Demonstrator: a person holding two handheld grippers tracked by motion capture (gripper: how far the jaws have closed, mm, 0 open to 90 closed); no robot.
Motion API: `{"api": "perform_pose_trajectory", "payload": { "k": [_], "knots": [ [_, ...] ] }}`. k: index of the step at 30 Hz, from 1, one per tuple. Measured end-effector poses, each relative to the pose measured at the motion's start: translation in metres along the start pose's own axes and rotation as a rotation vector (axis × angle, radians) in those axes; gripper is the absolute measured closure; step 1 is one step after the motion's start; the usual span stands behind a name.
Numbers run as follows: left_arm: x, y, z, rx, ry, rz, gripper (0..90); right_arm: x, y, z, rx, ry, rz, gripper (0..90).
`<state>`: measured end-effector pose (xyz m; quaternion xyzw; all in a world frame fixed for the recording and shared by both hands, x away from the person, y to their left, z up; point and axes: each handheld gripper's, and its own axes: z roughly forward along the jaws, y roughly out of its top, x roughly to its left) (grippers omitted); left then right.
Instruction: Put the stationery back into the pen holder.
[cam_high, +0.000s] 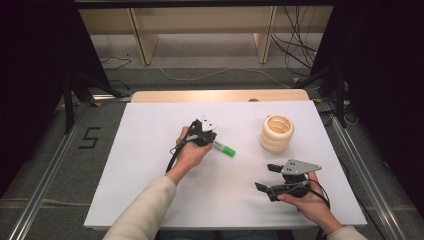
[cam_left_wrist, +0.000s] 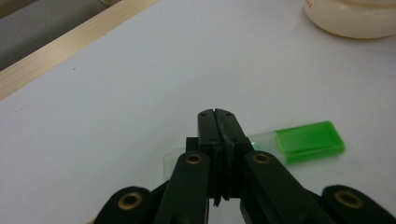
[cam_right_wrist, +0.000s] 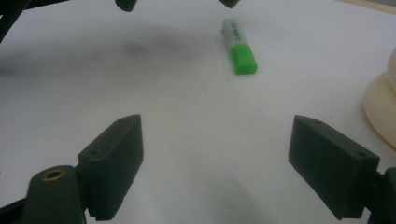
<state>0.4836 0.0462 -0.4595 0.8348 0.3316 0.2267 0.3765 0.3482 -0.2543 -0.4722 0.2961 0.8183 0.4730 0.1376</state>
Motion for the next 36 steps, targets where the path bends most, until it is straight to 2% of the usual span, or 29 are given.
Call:
{"api": "perform_pose_trajectory", "payload": {
  "k": [4,12,13,19,27,36],
  "knots": [
    [0.002,0.007,0.02,0.029,0.001,-0.008,89.8,0.0,0.0,0.0,-0.002,0.004,0.007,19.0],
    [0.003,0.005,0.038,0.072,0.023,-0.012,89.8,0.0,0.0,0.001,0.0,0.005,-0.001,19.0],
    [0.004,0.005,0.038,0.092,0.024,0.005,89.8,0.0,0.0,0.001,0.001,0.005,0.001,19.0],
    [0.004,0.005,0.043,0.1,0.024,-0.006,89.8,0.0,0.0,0.001,-0.002,0.006,-0.001,19.0],
    [0.003,0.01,0.047,0.134,0.039,0.016,89.8,0.0,0.0,0.001,0.001,0.005,-0.005,19.0],
    [0.001,0.011,0.053,0.184,0.038,0.003,89.8,0.0,0.0,0.001,-0.001,0.005,-0.004,19.0]
  ]
}}
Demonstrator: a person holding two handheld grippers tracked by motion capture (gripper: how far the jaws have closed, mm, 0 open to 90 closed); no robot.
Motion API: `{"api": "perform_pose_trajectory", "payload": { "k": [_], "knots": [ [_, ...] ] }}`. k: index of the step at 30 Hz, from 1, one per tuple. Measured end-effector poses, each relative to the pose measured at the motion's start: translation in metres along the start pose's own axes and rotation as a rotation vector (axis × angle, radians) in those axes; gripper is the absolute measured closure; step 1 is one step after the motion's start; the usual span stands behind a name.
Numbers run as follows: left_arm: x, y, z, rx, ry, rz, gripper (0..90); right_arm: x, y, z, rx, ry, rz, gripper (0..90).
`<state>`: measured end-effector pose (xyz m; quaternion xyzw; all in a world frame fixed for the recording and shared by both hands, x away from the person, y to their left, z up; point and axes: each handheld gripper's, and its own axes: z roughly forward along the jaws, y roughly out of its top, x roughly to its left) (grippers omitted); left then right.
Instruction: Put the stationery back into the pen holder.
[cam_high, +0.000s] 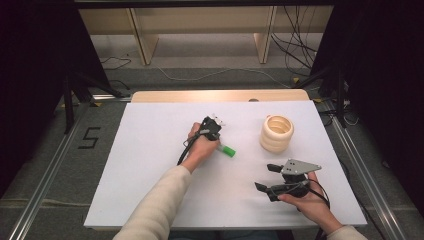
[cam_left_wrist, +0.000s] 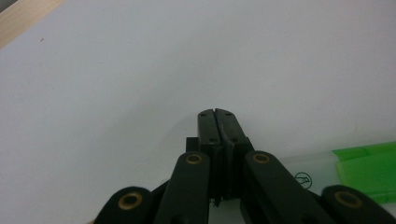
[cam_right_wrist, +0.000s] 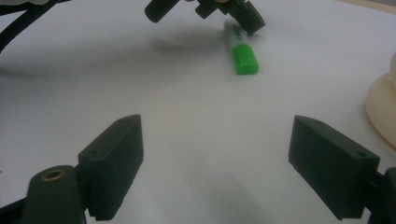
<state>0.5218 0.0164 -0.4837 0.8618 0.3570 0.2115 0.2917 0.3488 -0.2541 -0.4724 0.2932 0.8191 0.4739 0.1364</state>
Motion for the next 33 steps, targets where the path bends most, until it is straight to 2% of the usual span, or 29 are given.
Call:
{"api": "perform_pose_trajectory", "payload": {
  "k": [4,11,15,23,33],
  "knots": [
    [0.0,0.002,0.0,0.016,-0.007,0.001,89.8,0.0,0.0,0.0,-0.004,0.001,0.007,19.0],
    [-0.001,0.003,-0.001,0.045,0.005,-0.004,89.9,0.0,0.0,0.0,-0.003,0.001,0.001,19.0],
    [-0.002,0.003,-0.005,0.075,0.005,-0.011,89.9,0.0,0.0,-0.001,-0.002,0.0,0.002,19.0],
    [-0.006,-0.003,-0.018,0.164,-0.005,-0.024,89.9,0.001,0.0,-0.002,-0.003,0.0,0.003,19.0],
    [-0.016,-0.015,-0.036,0.218,-0.03,-0.049,89.9,0.001,-0.001,-0.002,-0.005,0.002,0.005,19.0]
  ]
}}
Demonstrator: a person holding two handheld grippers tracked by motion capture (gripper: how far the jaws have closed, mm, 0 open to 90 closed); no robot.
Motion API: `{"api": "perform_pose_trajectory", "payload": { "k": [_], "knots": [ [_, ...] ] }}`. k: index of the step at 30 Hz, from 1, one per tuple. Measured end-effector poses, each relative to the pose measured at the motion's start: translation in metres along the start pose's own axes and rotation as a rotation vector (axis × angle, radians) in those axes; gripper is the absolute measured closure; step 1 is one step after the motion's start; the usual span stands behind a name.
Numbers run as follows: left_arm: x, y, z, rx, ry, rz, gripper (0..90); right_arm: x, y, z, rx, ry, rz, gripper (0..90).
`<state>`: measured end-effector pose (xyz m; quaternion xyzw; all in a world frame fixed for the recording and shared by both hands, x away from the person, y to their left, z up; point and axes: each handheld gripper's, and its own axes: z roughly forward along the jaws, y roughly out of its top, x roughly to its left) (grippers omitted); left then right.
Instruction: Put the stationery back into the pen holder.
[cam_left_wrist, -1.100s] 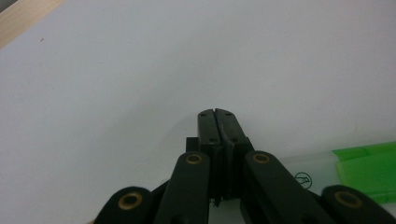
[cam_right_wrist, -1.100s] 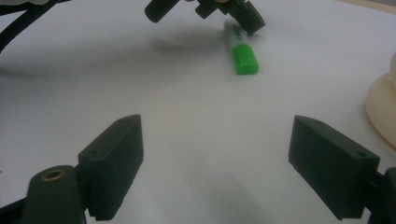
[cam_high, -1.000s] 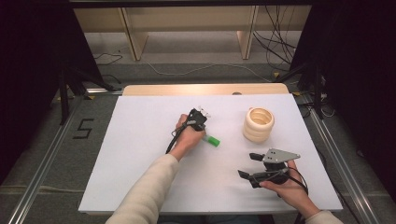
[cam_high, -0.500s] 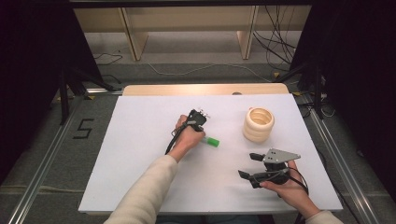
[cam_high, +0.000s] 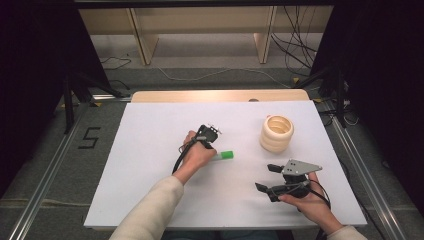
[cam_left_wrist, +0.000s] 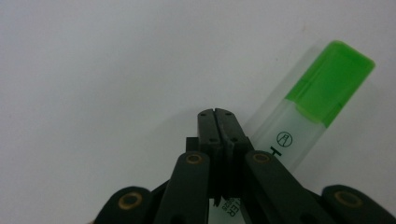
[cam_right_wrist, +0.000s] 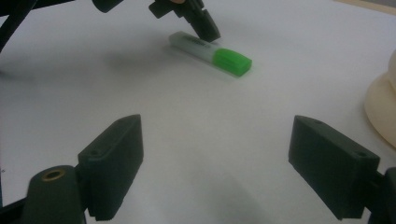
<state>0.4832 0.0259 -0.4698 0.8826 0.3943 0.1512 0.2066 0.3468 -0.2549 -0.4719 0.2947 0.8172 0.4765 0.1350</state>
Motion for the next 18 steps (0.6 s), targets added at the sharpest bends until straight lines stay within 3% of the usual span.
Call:
{"api": "perform_pose_trajectory", "payload": {
  "k": [5,18],
  "knots": [
    [-0.007,-0.009,-0.008,0.025,-0.015,-0.026,89.8,0.0,0.0,0.0,-0.002,0.001,-0.001,18.9],
    [-0.025,-0.026,-0.019,0.029,-0.012,0.018,89.8,0.0,0.0,-0.001,0.002,-0.002,0.0,19.0]
  ]
}}
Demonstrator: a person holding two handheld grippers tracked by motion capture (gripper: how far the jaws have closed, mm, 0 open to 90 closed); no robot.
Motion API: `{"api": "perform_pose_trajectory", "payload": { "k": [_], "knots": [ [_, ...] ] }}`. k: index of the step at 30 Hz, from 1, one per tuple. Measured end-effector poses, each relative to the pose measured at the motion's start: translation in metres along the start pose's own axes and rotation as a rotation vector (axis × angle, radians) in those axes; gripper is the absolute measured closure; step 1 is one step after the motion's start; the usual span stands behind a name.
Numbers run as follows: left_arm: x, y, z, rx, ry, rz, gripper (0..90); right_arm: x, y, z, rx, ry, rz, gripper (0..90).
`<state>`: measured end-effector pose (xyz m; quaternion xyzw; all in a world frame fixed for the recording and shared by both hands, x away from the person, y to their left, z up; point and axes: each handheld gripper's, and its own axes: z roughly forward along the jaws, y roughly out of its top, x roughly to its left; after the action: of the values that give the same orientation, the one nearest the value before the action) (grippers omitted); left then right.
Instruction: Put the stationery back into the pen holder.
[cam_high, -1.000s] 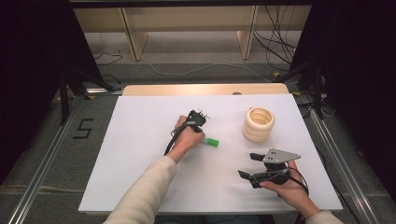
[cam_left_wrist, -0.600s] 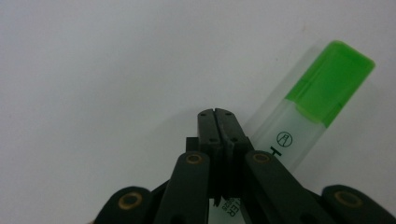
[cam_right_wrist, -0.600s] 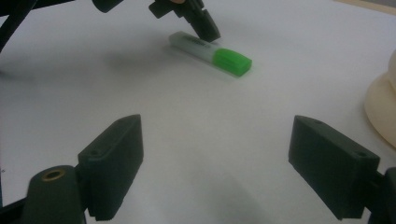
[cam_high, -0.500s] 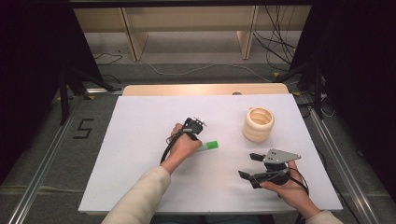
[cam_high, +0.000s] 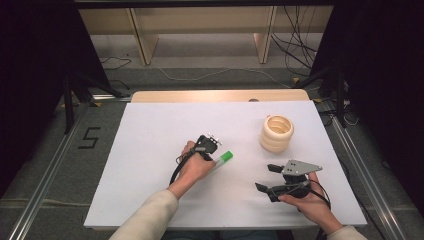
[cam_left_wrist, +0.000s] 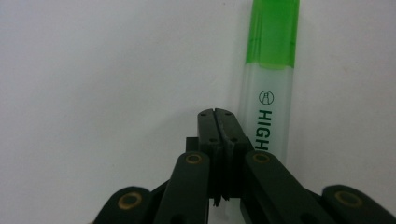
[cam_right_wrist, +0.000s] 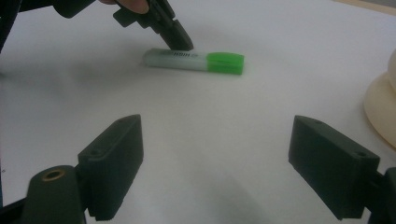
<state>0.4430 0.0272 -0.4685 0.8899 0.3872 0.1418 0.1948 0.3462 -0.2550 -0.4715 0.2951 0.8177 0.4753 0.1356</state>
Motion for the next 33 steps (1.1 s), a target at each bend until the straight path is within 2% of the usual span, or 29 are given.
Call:
{"api": "perform_pose_trajectory", "payload": {
  "k": [5,11,15,18,19,20,21,22,24,25,33],
  "knots": [
    [0.001,-0.002,-0.001,-0.007,-0.005,0.012,89.5,0.0,0.0,0.0,0.0,-0.001,0.0,19.0],
    [0.007,-0.002,-0.005,-0.037,-0.001,0.006,82.9,0.0,0.0,0.0,-0.003,0.001,0.001,19.0],
    [0.013,0.002,-0.014,-0.077,-0.013,0.009,70.5,0.0,0.0,0.0,-0.002,0.002,0.001,19.0],
    [0.015,0.007,-0.02,-0.089,-0.045,0.011,56.2,0.0,0.0,0.0,-0.003,0.001,0.001,19.0],
    [0.015,0.009,-0.021,-0.1,-0.047,0.011,56.2,0.0,0.0,0.0,-0.003,0.001,0.001,19.0],
    [0.015,0.011,-0.022,-0.091,-0.056,0.014,49.3,0.0,0.0,0.0,-0.002,0.001,-0.002,18.9],
    [0.013,0.012,-0.023,-0.08,-0.062,0.019,49.3,0.0,0.0,0.0,-0.002,0.001,-0.002,18.9],
    [0.012,0.013,-0.023,-0.054,-0.071,0.042,45.0,0.0,0.0,0.0,-0.002,0.001,-0.001,19.0],
    [0.009,0.016,-0.021,-0.028,-0.089,0.039,39.0,0.0,0.001,0.0,0.003,-0.002,-0.001,18.9],
    [0.008,0.017,-0.021,0.002,-0.094,0.066,37.0,0.0,0.0,0.0,-0.001,0.002,-0.002,19.0],
    [-0.001,0.025,-0.01,0.106,-0.161,0.125,34.4,0.0,0.001,0.0,-0.003,0.002,0.0,18.9]
  ]
}}
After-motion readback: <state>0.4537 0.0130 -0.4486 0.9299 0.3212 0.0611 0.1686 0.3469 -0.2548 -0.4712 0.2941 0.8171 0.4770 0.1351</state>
